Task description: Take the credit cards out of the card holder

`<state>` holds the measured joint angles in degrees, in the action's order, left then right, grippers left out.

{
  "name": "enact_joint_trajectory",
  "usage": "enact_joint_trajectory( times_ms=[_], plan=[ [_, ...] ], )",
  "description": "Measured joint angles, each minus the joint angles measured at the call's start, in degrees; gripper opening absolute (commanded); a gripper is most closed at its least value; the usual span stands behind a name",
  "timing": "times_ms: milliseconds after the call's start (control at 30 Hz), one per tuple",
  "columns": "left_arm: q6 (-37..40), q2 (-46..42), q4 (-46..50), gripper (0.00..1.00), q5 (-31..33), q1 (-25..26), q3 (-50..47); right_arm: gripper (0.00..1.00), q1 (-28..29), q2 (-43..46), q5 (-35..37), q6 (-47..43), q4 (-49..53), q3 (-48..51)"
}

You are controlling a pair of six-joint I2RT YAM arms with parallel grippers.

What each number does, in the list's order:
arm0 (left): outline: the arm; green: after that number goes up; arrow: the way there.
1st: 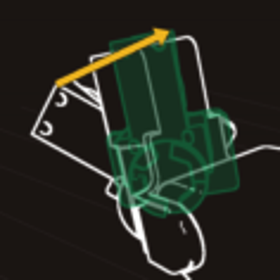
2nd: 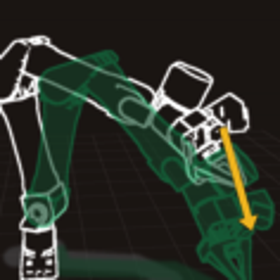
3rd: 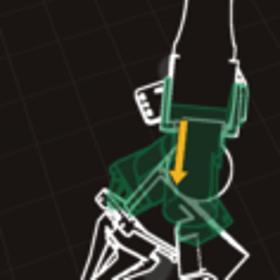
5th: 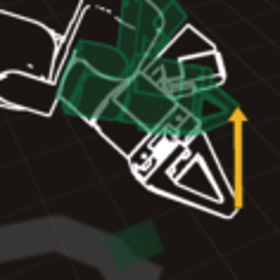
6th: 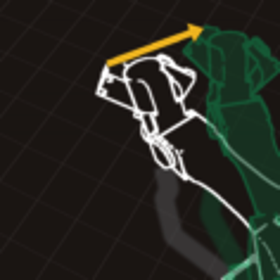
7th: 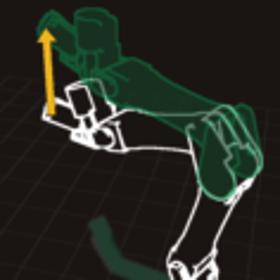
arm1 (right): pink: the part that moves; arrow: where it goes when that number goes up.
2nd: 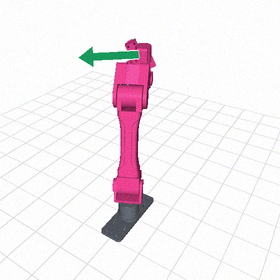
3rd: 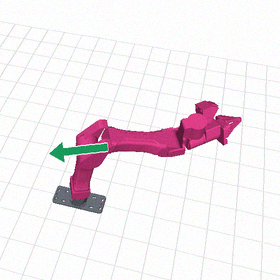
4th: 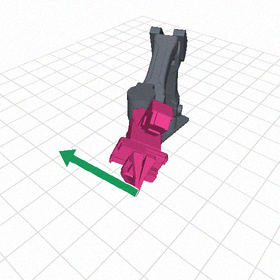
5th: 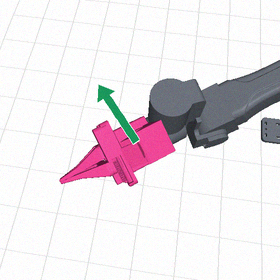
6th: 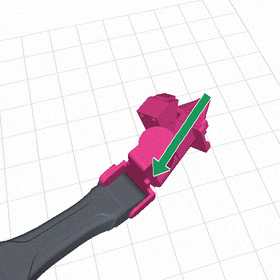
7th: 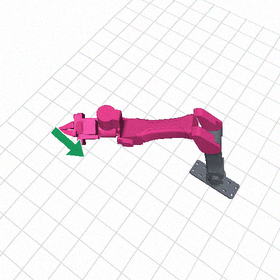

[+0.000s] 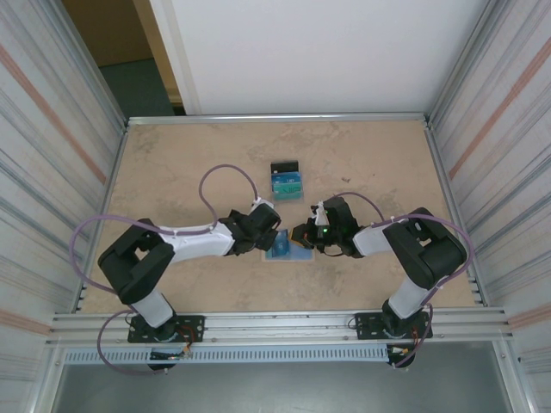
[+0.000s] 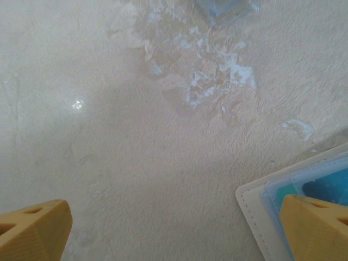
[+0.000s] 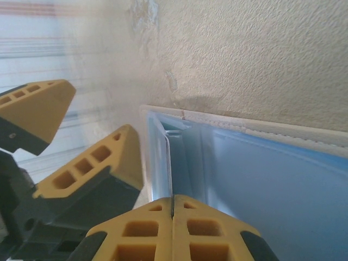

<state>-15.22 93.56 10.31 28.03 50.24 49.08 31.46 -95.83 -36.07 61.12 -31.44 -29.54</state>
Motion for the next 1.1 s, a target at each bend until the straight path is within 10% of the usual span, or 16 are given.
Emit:
enact_joint_trajectory(
  times_ms=[1100],
  plan=[
    [0.00, 2.19, 0.33, 0.98, -4.85, 0.24, 0.70, 0.00, -1.14, 2.05, 0.46, -0.11, 3.37, 0.11]
  ],
)
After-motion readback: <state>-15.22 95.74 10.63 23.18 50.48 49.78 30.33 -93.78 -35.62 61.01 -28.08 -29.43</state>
